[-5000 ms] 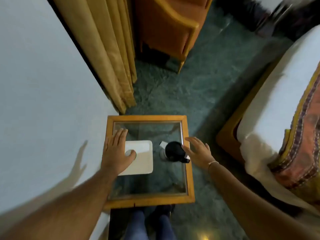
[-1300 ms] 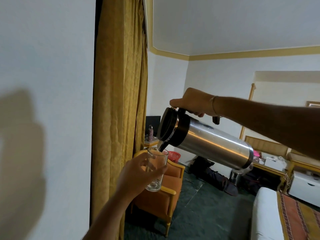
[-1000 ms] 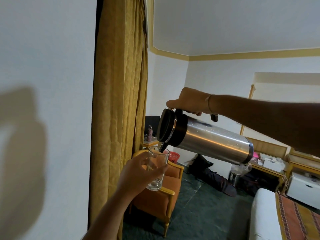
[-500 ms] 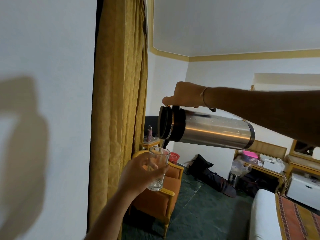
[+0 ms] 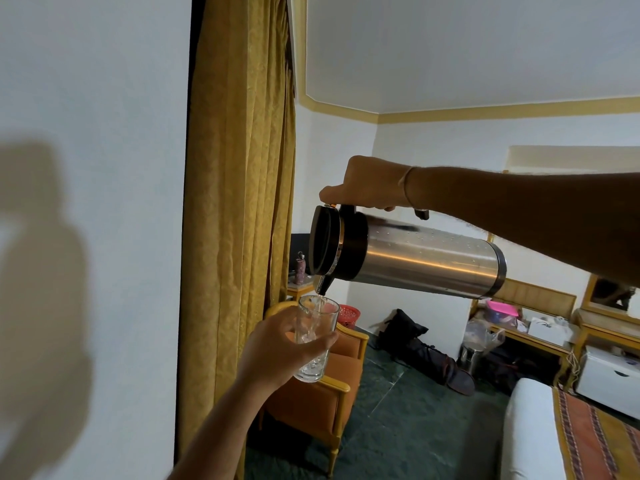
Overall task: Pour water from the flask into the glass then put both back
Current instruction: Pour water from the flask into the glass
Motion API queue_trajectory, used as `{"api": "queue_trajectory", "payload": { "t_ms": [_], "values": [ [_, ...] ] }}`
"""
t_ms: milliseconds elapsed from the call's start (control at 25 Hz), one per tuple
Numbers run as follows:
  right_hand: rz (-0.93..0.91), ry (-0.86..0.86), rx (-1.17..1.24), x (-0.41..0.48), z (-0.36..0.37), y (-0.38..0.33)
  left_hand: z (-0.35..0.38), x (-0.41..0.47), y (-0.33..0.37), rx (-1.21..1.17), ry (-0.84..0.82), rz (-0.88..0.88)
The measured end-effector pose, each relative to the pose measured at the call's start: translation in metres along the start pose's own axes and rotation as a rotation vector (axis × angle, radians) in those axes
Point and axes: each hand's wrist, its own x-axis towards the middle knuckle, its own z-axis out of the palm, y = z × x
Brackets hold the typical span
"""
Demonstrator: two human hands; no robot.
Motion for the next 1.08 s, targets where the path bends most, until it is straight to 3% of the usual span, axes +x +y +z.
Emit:
{"api": "queue_trajectory", "payload": {
  "t_ms": [1080],
  "values": [
    [-0.016, 0.039, -0.080, -0.010, -0.009, 0.005, 0.015, 0.005, -0.004, -0.048, -0.006, 0.000]
  ]
}}
